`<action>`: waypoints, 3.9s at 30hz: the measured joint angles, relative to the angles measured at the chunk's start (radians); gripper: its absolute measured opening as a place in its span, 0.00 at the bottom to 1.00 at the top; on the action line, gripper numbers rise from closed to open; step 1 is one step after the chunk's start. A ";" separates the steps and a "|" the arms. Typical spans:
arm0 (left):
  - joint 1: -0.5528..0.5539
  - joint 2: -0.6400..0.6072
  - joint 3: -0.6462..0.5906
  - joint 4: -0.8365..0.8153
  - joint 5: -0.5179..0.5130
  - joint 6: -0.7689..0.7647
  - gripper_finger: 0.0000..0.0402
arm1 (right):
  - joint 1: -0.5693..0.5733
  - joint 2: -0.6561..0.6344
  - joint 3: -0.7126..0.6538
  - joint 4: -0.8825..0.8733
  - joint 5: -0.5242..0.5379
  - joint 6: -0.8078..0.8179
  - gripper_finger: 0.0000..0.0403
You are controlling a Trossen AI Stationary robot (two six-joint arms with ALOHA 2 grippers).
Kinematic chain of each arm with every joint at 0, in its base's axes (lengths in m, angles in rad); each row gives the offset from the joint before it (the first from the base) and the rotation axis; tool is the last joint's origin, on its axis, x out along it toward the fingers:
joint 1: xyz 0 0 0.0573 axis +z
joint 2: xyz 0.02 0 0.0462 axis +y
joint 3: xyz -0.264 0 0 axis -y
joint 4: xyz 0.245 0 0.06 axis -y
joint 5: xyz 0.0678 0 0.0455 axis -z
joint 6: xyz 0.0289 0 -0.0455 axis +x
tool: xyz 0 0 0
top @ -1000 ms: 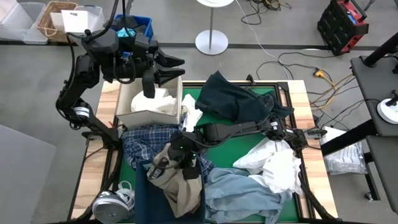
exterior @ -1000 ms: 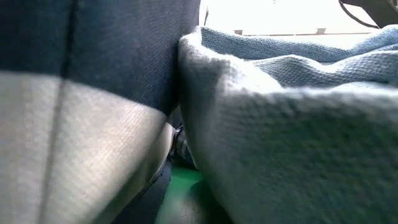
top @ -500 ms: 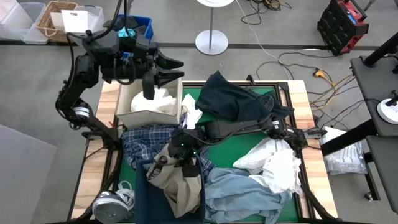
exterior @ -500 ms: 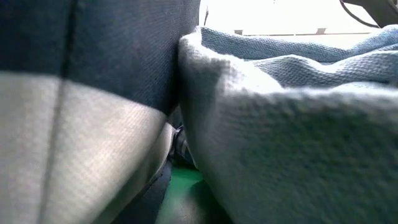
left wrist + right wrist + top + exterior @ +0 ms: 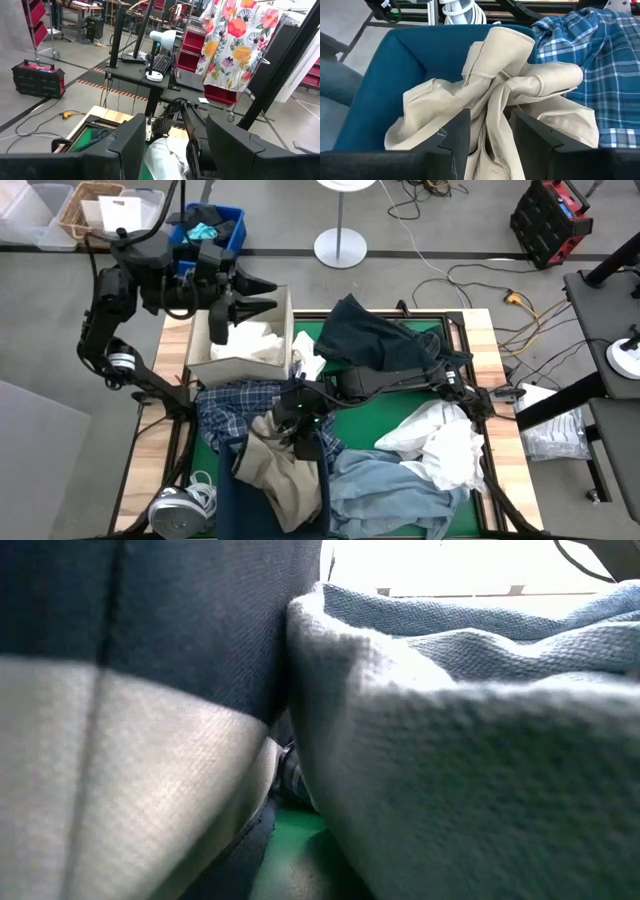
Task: Sort clothes
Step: Put the light brown shorts into the blue laundry organizer
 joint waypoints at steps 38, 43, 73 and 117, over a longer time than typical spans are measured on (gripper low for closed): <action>-0.398 0.016 -0.003 -0.493 -0.245 -0.006 0.12 | -0.121 -0.355 -0.007 -0.403 0.288 -0.160 0.03; -0.425 0.064 -0.038 -0.512 -0.264 -0.047 0.02 | -0.178 -0.399 -0.010 -0.433 0.288 -0.184 0.03; -0.647 0.108 -0.886 -0.033 -0.142 -0.468 0.00 | -0.235 -0.639 -0.090 -0.489 0.285 -0.204 0.03; -0.614 0.033 -0.968 0.121 -0.028 -0.383 0.00 | -0.235 -0.642 -0.260 -0.394 0.288 -0.098 0.03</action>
